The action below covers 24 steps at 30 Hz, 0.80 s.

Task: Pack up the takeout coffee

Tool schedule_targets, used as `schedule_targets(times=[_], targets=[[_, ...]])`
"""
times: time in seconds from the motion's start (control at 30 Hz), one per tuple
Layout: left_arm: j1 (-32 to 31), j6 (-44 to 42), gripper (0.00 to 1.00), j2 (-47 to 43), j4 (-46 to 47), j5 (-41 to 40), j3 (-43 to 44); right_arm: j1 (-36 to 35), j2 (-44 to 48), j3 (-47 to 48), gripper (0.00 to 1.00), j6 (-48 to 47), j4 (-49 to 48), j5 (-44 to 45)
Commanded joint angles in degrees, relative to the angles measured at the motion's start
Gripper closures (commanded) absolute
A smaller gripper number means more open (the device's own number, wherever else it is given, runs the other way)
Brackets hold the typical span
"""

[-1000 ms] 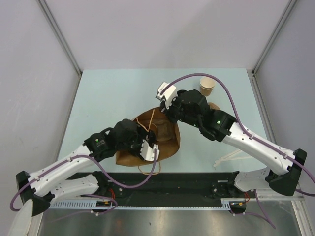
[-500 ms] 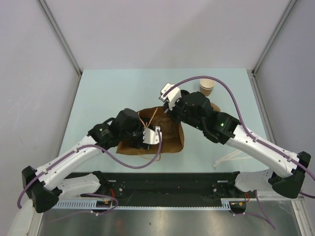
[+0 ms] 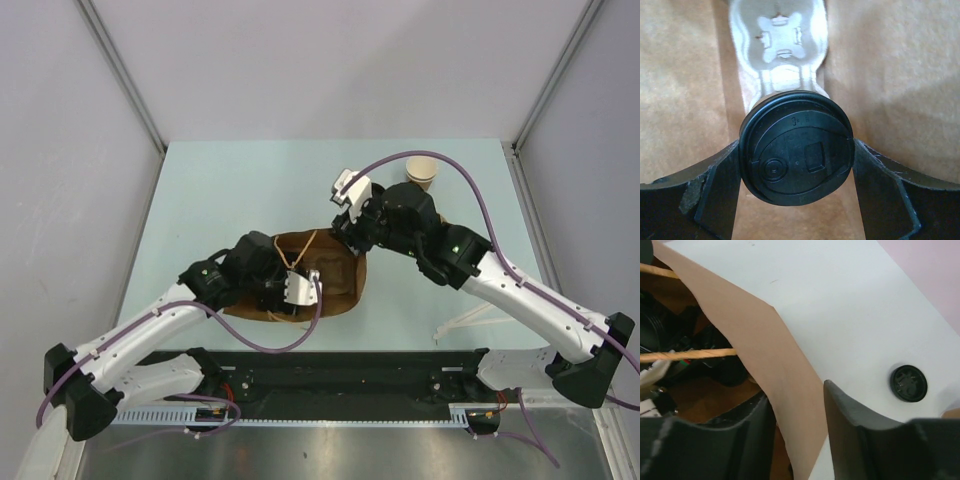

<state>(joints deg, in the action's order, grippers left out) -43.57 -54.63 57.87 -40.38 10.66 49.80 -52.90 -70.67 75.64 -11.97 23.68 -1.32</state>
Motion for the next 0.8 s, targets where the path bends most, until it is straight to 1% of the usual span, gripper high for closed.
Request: schedule_targets(times=[0.0,0.07,0.1,0.13,0.23,0.27,0.33,0.37,0.47,0.77], targets=[[-0.02,-2.67,0.71,-1.97,1.88,2.26,-1.81,1.58,0.10,0.65,0.48,-2.44,-1.53,-6.75],[-0.02,-2.67,0.71,-2.23,2.15,2.09,-2.34,1.49,-0.60,1.18,0.41,-2.88,-1.36,-7.73],[-0.02,-2.59,0.71,-2.32,2.24,2.00,-2.69,1.40,-1.30,1.35,0.41,-3.06,-0.92,-8.95],[-0.02,-2.67,0.71,-2.75,2.32,1.74,-2.95,1.23,-1.57,1.62,0.41,-3.67,-0.48,-9.40],[-0.11,-2.24,0.71,-3.46,2.85,1.21,-4.18,-0.18,-2.54,1.71,0.49,-5.95,1.27,-11.07],[-0.11,-2.06,0.71,-3.90,3.03,0.95,-4.71,-0.44,-2.89,1.62,0.59,-6.57,1.54,-11.16],[-0.11,-1.10,0.71,-4.08,3.29,0.51,-5.15,-1.41,-2.98,1.62,0.74,-7.02,1.54,-10.90],[-0.11,-0.57,0.71,-4.34,3.55,0.25,-5.59,-1.67,-3.06,1.62,0.86,-7.45,1.19,-10.29],[-0.11,1.28,0.71,-4.95,4.17,-0.11,-6.47,-2.90,-2.98,1.62,1.00,-8.68,0.84,-9.23],[0.42,3.92,0.71,-6.89,8.56,-2.57,-10.33,-6.07,-2.80,1.53,1.00,-10.88,0.40,-6.59]])
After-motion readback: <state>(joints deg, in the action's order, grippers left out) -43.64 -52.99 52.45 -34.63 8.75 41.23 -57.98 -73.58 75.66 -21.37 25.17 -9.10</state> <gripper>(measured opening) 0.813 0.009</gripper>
